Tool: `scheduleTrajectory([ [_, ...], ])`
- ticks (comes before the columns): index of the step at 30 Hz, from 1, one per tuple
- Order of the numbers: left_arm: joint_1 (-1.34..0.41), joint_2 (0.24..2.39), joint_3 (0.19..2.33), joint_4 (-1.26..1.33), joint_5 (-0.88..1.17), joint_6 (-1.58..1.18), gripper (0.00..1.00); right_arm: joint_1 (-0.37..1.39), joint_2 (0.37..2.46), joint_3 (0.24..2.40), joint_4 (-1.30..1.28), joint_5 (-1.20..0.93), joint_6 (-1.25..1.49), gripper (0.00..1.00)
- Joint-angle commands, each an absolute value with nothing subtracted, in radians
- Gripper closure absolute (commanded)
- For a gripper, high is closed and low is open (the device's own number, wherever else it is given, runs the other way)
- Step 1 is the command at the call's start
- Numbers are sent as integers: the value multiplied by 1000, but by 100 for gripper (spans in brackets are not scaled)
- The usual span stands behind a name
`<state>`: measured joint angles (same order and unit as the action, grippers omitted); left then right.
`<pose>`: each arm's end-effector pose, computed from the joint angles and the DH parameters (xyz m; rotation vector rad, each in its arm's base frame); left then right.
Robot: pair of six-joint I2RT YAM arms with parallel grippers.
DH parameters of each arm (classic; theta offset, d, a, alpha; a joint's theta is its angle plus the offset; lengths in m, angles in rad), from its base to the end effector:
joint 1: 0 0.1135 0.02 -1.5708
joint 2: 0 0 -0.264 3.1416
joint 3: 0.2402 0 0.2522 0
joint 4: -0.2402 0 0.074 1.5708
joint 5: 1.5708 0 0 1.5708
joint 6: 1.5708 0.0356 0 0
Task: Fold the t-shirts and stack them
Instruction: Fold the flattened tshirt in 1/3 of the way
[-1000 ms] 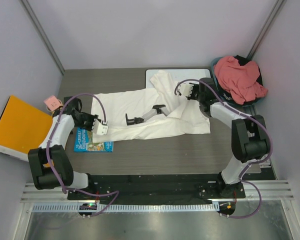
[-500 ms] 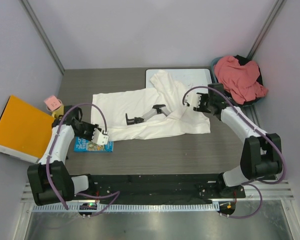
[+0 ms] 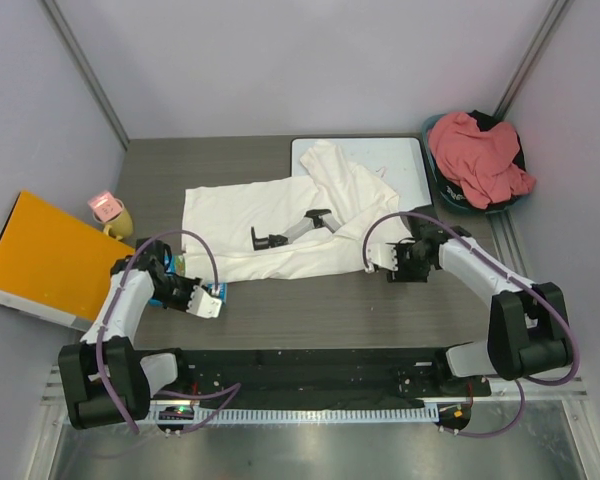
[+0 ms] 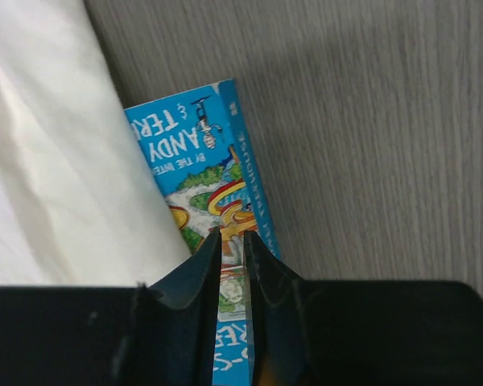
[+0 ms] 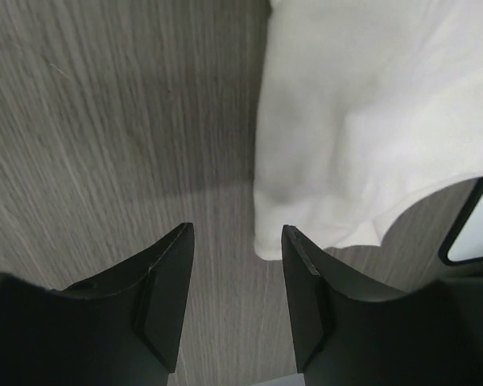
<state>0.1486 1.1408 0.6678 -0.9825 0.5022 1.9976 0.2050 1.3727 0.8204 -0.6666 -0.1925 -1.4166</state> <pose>0.1681 0.0078 0.1908 2.1313 1.5588 -0.1894 0.2391 0.0567 0.1926 -2.0212 1.8561 -0.0600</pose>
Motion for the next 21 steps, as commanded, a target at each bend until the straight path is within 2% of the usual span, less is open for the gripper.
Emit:
scheduleTrajectory([
  [1, 144, 1120, 634, -934, 489, 2335, 82, 216, 1368, 807, -614, -198, -1411, 47],
  [8, 144, 1120, 558, -772, 485, 2326, 82, 216, 1404, 758, -421, -161, -1368, 46],
  [21, 141, 1115, 588, -755, 557, 2292, 82, 216, 1447, 770, -385, -153, -1355, 48],
])
